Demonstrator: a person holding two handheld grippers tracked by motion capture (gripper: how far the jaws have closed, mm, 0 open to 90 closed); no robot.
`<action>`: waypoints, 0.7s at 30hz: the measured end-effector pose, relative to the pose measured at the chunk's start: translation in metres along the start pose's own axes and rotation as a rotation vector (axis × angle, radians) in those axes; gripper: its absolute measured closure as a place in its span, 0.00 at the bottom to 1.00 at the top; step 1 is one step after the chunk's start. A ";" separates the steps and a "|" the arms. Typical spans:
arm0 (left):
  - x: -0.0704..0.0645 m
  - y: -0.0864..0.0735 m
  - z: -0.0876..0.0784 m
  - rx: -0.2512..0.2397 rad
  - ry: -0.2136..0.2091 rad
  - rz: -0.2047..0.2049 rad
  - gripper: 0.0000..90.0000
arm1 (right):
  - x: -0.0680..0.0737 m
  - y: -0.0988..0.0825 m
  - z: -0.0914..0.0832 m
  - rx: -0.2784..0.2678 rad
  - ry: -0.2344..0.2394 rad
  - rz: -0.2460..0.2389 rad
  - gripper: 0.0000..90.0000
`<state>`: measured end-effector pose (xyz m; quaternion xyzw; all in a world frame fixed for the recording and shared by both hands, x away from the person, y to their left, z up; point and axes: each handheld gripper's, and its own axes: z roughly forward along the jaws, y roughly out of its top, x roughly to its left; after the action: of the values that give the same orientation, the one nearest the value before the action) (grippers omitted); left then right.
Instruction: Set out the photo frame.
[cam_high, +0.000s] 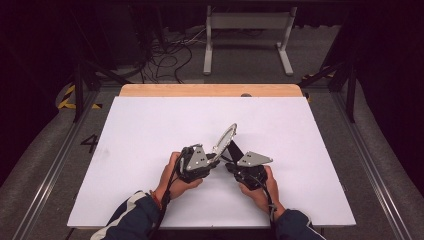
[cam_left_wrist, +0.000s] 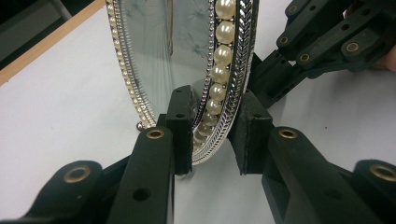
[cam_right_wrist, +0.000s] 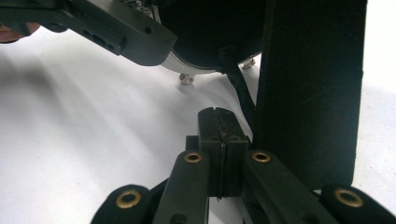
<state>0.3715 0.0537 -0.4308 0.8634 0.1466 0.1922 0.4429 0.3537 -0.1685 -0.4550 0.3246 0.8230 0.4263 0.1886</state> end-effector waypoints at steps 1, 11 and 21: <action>0.000 0.000 0.000 0.000 -0.006 -0.001 0.80 | 0.000 0.000 0.000 0.002 -0.002 -0.002 1.00; -0.003 0.004 0.004 -0.009 -0.014 0.015 0.79 | -0.010 -0.003 0.000 0.023 -0.013 0.004 1.00; -0.004 0.005 0.007 -0.013 -0.022 0.012 0.78 | -0.018 -0.005 0.001 0.057 -0.023 0.028 1.00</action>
<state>0.3721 0.0438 -0.4311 0.8634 0.1351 0.1863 0.4490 0.3649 -0.1825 -0.4589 0.3460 0.8281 0.4015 0.1827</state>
